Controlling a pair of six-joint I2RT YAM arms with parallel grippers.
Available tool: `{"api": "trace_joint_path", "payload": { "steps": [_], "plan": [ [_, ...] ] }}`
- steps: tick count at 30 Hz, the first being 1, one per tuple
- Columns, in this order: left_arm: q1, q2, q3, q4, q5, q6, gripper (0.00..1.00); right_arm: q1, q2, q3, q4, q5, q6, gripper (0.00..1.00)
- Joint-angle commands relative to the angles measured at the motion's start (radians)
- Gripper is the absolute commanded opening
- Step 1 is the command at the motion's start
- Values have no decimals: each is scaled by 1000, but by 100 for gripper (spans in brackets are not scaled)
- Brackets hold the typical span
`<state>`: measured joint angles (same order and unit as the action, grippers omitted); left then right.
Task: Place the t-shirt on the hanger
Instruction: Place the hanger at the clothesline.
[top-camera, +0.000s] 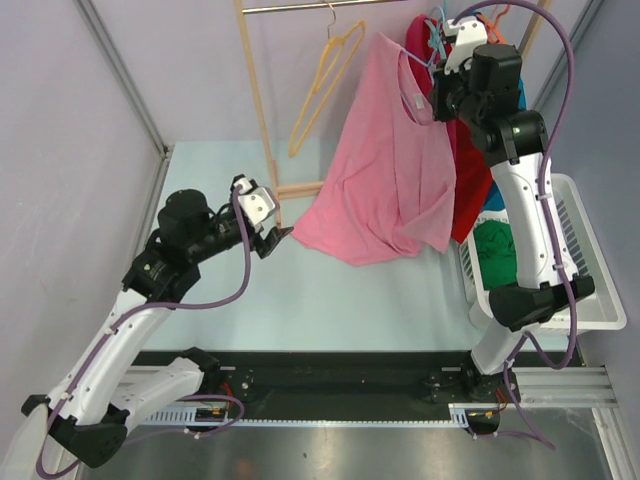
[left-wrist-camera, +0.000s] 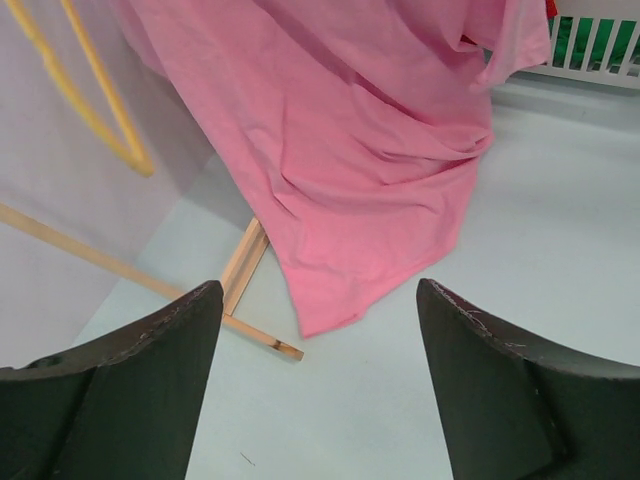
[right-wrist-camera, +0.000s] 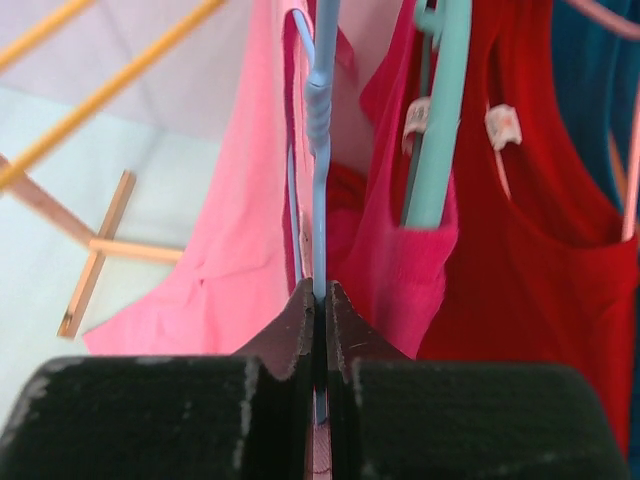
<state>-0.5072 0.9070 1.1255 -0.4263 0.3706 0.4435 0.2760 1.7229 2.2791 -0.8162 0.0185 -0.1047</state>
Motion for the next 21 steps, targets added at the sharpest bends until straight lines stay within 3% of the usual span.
{"api": "trace_joint_path", "payload": {
  "steps": [1, 13, 21],
  "plan": [
    [4, -7, -21, 40, 10, -14, 83, -4, 23, 55, 221, 43, -16, 0],
    [4, -13, -47, 44, 10, -6, 84, -14, 104, 76, 374, 63, 3, 0],
    [4, -31, -81, 38, 8, 8, 84, -40, 52, 3, 445, 26, 62, 0]
  ]
}}
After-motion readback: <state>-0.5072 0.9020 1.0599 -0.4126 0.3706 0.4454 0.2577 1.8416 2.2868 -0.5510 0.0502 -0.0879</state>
